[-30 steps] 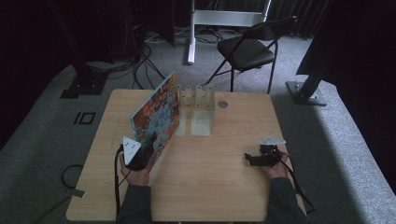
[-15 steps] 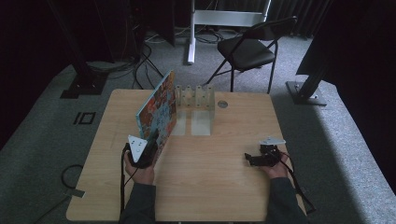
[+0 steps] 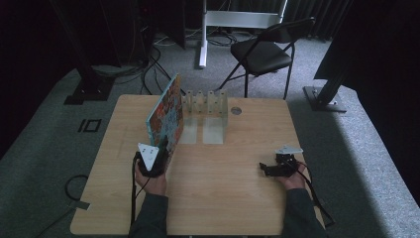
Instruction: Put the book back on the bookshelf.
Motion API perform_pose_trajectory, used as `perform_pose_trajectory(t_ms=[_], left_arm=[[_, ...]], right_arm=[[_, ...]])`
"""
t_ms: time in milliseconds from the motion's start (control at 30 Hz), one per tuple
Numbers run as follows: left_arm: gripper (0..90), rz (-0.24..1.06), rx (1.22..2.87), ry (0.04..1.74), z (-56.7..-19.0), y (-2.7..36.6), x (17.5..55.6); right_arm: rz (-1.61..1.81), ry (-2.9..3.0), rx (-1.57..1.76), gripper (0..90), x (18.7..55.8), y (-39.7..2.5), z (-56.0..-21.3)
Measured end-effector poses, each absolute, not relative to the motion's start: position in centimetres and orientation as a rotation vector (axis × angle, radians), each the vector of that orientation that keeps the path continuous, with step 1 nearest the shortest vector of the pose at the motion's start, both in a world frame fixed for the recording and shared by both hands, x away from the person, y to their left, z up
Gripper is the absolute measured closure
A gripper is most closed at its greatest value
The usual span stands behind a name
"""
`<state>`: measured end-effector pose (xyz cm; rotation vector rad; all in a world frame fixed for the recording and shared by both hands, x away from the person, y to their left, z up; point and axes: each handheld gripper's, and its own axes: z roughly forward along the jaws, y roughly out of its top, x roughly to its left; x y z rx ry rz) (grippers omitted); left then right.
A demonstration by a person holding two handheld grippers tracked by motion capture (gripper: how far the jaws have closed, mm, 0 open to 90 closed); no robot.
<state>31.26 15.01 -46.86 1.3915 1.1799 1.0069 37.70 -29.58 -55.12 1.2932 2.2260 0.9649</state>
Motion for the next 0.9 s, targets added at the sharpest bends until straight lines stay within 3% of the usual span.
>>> perform_pose_trajectory(t_ms=[900], left_arm=[[80.8,1.088,1.362,1.207,-47.5,13.4,32.1]], right_arm=[[0.966,2.227,1.292,11.2,37.7,-29.6,-55.1]])
